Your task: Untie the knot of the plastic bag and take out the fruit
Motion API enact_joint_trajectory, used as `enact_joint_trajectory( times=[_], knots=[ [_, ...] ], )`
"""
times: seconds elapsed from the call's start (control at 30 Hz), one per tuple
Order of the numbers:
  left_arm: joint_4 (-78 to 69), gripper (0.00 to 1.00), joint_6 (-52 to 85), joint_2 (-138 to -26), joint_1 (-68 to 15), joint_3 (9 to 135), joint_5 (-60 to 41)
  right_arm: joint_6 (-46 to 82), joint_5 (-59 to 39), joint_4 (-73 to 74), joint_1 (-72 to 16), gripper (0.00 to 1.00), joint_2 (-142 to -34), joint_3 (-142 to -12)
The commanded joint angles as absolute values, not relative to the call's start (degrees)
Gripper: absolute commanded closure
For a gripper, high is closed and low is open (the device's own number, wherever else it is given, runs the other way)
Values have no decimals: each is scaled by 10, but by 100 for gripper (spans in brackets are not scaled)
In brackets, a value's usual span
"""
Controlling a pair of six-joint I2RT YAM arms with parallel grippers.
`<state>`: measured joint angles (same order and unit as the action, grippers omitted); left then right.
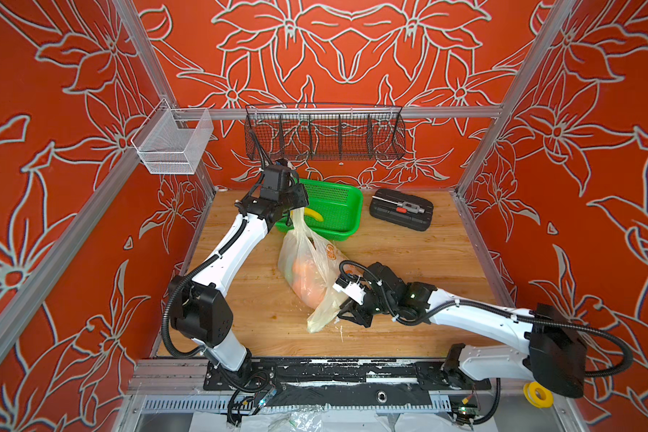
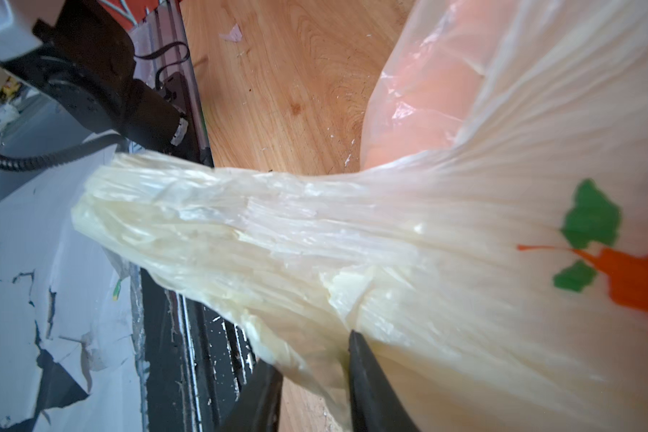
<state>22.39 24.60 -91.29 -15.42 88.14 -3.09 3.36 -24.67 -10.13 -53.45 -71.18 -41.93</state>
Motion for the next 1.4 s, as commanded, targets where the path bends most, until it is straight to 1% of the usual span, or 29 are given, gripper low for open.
enact_joint_trajectory(
  times=[0.0,0.03,0.1,0.2,0.33,0.4,0.43,0.57,0.7,0.8,1.0,1.13,1.23,1.3,1.37],
  knots=[
    [202,56,264,-846,-152,844,-38,31,-182,-102,-538,52,-661,-444],
    [198,51,269,-831,-152,828,-34,42,-158,-96,-538,48,-651,-447],
    [194,44,279,-792,-153,794,-32,58,-112,-87,-537,35,-632,-459],
    [199,40,292,-736,-155,752,-33,71,-67,-78,-535,28,-624,-487],
    [191,39,325,-653,-157,679,-32,97,-44,-90,-531,23,-652,-546],
    [195,39,345,-615,-157,645,-32,111,-51,-91,-529,22,-674,-574],
    [200,41,359,-596,-158,627,-31,125,-39,-92,-527,22,-688,-589],
    [214,46,426,-535,-165,564,-45,196,62,-158,-521,22,-762,-674],
    [207,48,463,-529,-197,525,-59,210,95,-194,-520,21,-830,-725],
    [208,48,459,-549,-227,519,-51,213,100,-198,-516,19,-863,-739],
    [195,46,449,-626,-260,515,-77,215,52,-201,-496,18,-911,-751],
    [196,44,426,-668,-279,524,-51,208,28,-204,-487,20,-940,-758],
    [200,45,416,-695,-281,528,-37,203,18,-200,-486,21,-955,-763],
    [194,49,415,-709,-281,529,-41,201,13,-193,-485,23,-963,-765],
    [195,57,416,-724,-281,531,-44,200,6,-186,-485,28,-973,-766]
  ],
)
